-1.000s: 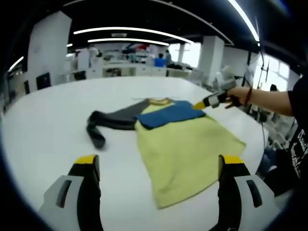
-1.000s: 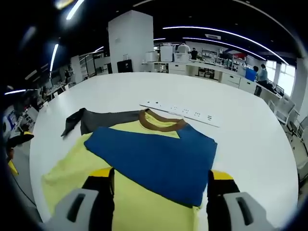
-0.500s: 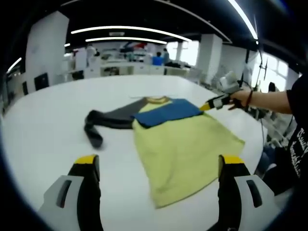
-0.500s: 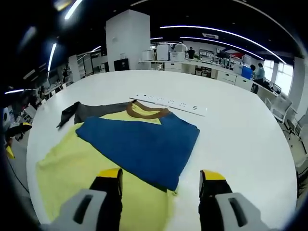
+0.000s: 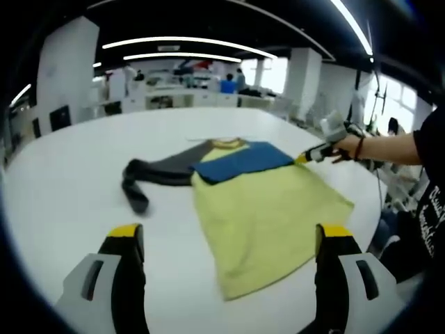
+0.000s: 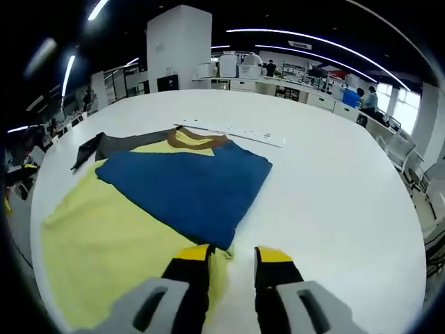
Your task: Fold the garment on the visible template until the final outline fits inside the template.
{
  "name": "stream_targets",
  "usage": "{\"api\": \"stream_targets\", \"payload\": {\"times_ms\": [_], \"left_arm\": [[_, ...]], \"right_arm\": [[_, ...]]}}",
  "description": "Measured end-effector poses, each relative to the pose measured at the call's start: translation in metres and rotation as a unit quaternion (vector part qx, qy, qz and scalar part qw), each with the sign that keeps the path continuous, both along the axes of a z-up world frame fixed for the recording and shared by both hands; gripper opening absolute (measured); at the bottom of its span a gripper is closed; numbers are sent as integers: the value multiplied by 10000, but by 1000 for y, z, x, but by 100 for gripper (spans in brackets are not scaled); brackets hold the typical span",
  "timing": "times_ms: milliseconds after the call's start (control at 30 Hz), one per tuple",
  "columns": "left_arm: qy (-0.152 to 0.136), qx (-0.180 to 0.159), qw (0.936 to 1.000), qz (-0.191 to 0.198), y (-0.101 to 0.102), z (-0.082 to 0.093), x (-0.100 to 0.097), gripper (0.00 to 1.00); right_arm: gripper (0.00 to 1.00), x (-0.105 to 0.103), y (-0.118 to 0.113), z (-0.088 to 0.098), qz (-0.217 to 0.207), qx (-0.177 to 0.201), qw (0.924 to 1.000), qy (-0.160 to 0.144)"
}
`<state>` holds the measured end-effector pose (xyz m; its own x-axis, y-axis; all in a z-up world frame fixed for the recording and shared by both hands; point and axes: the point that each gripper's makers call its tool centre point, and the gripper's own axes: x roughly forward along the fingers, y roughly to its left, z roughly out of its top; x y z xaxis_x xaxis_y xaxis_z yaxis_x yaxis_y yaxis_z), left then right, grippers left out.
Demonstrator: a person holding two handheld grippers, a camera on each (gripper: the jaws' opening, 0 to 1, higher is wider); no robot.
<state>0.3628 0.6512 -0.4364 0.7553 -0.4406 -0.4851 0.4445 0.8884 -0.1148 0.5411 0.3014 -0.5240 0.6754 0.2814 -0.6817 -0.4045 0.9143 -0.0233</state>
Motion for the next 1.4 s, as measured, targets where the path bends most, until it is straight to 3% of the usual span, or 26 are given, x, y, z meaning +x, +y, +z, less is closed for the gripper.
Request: {"api": "stream_targets", "payload": {"times_ms": [167, 533, 1400], "left_arm": [[18, 24, 10000, 1, 0, -1, 0, 99], [41, 44, 10000, 6, 1, -2, 2, 99], [77, 88, 9998, 139, 10, -5, 9, 97]], "right_arm": [[11, 0, 2, -5, -115, 253, 9996, 28], [0, 1, 2, -12, -351, 292, 9989, -108], [0, -7, -16, -9, -189, 131, 9996, 137]]}}
